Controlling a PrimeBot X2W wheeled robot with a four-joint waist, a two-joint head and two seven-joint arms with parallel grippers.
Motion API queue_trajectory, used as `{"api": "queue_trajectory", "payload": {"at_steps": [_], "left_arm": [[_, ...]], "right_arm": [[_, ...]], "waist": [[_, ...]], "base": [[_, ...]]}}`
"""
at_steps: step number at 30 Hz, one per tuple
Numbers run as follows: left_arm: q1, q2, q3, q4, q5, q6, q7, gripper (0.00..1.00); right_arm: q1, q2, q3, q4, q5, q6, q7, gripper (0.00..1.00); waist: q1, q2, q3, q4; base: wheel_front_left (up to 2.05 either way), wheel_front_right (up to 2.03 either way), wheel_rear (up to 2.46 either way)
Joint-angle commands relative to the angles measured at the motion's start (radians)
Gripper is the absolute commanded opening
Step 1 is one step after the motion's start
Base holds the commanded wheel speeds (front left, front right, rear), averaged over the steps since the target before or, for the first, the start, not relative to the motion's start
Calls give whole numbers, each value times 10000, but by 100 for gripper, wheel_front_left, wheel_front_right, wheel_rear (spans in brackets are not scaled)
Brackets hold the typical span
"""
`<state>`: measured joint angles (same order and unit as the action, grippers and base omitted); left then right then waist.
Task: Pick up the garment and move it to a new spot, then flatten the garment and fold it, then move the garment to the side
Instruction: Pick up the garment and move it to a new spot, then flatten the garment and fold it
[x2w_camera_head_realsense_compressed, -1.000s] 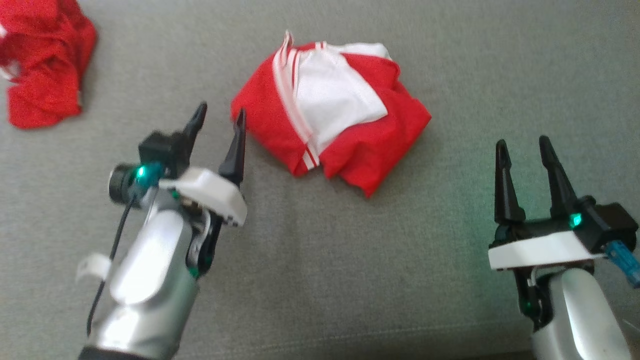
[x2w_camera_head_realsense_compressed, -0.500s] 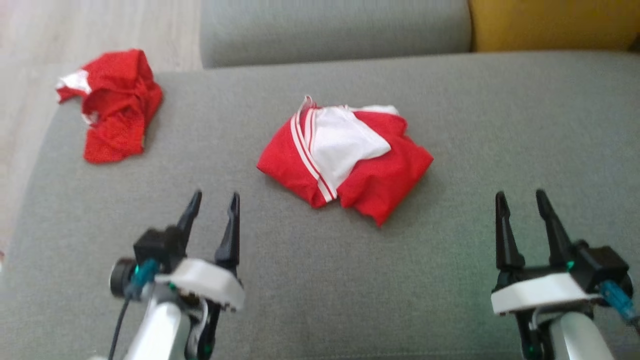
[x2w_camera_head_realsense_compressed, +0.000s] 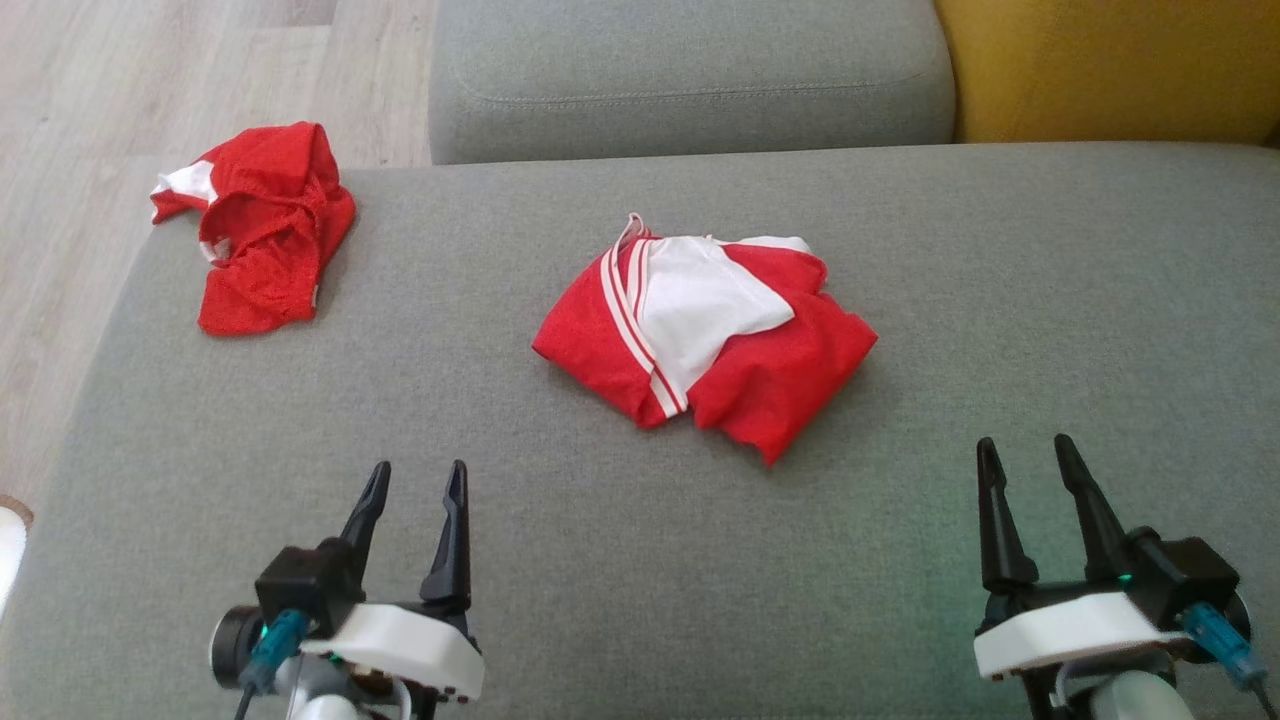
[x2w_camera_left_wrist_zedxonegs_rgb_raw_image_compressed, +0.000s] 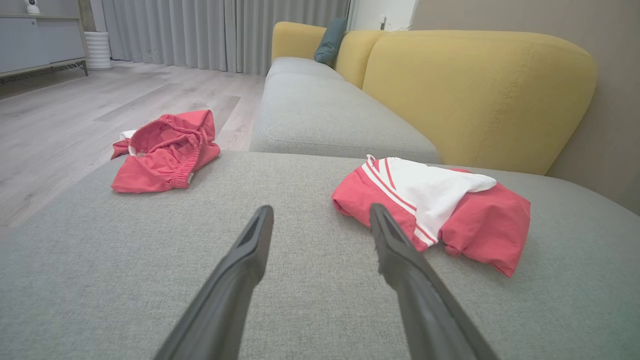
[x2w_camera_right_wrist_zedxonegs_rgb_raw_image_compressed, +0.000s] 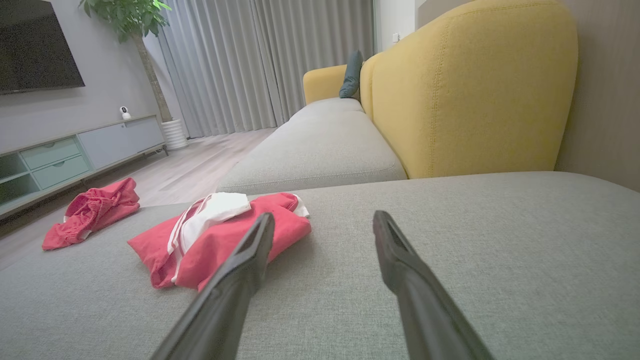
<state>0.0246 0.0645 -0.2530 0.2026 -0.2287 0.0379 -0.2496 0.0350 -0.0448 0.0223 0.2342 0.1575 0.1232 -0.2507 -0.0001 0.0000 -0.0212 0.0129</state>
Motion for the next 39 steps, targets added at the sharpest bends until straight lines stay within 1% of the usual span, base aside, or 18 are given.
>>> {"api": "queue_trajectory", "payload": {"at_steps": [1,27,30,33,39], "left_arm": [[-335,-10,373,-388,81,20,-122,100],[-312,-116,644,-239,316,-87,-122,100],[-380,-123,585,-247,330,-101,-122,100],[-488,-128,498,-264,337,-131,-122,100],[-780,-138,243,-312,287,-126,-122,100]], "right_arm": [[-270,-54,236,-271,55,75,-111,100],[-426,-54,183,-40,-7,75,-111,100],[-726,-54,345,13,129,75,-111,100],[-1257,-54,628,170,355,75,-111,100],[-2611,-54,870,1275,798,75,32,100]], "waist": [[1,0,7,15],[1,0,141,173],[1,0,257,346],[1,0,480,657],[1,0,1061,1600]], "base": [[0,0,0],[0,0,0],[0,0,0],[0,0,0],[0,0,0]]}}
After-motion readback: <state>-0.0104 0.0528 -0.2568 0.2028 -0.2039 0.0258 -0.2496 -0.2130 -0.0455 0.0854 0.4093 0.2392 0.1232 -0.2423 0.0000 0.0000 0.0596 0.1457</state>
